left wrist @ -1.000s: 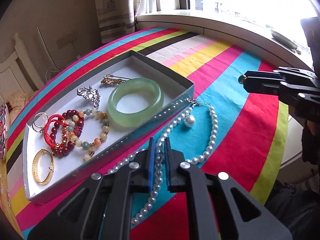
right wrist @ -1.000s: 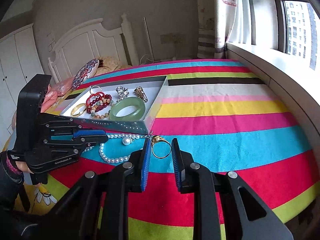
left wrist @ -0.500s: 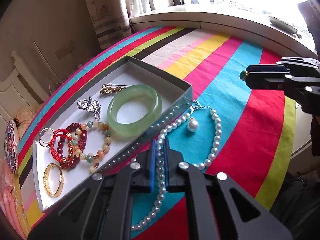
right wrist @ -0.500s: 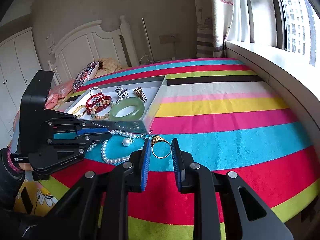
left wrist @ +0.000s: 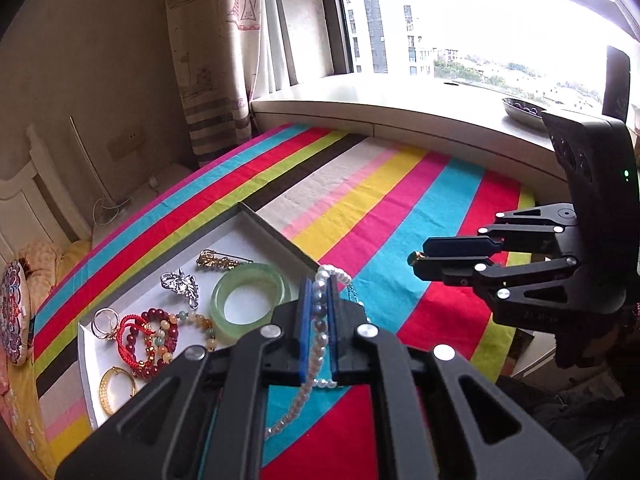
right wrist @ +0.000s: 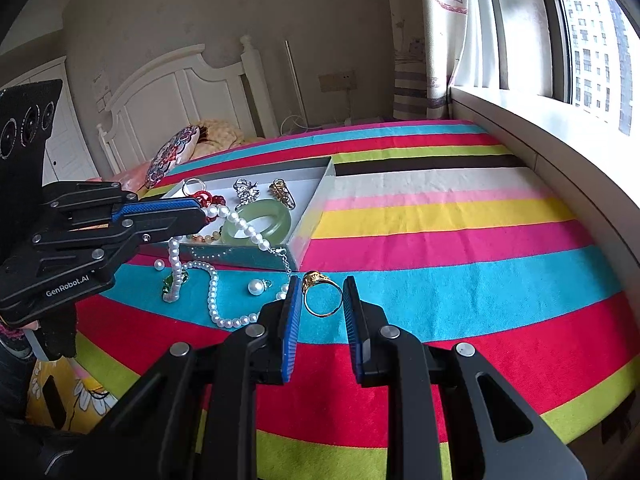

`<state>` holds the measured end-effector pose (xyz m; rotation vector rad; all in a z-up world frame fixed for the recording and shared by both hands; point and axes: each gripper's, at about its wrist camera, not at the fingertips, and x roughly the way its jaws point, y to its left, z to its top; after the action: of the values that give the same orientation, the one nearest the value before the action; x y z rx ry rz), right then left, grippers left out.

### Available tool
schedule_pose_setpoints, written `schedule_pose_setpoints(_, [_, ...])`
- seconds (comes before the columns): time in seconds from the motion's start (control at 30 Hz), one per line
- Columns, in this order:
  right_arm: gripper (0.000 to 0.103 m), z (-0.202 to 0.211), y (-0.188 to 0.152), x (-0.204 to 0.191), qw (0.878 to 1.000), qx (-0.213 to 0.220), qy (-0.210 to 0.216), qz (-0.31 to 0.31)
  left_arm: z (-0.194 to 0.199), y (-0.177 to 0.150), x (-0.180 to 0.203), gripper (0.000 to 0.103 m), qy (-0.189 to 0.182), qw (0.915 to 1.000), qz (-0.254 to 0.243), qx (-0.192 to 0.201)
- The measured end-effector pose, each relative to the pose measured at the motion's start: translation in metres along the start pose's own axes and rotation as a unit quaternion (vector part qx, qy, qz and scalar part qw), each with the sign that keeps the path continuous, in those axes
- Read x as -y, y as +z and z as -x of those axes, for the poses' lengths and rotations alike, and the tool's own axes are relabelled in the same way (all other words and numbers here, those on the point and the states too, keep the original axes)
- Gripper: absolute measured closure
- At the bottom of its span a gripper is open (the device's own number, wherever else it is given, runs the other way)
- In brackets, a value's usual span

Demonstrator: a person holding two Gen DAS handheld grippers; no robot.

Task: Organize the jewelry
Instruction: 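Grasp the pearl necklace with the left tool while the right tool holds the ring, then lift the necklace and ring into the tray and open both tools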

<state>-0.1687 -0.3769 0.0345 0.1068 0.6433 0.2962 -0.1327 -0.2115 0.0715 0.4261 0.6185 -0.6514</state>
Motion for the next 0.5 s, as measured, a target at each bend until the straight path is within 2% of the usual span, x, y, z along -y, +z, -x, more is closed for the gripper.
schedule_pose_setpoints(0.5, [0.082,0.017,0.011,-0.009,1.000,0.020,0.001,0.011,0.021,0.008,0.005,0.096,0.029,0.9994,-0.012,0.018])
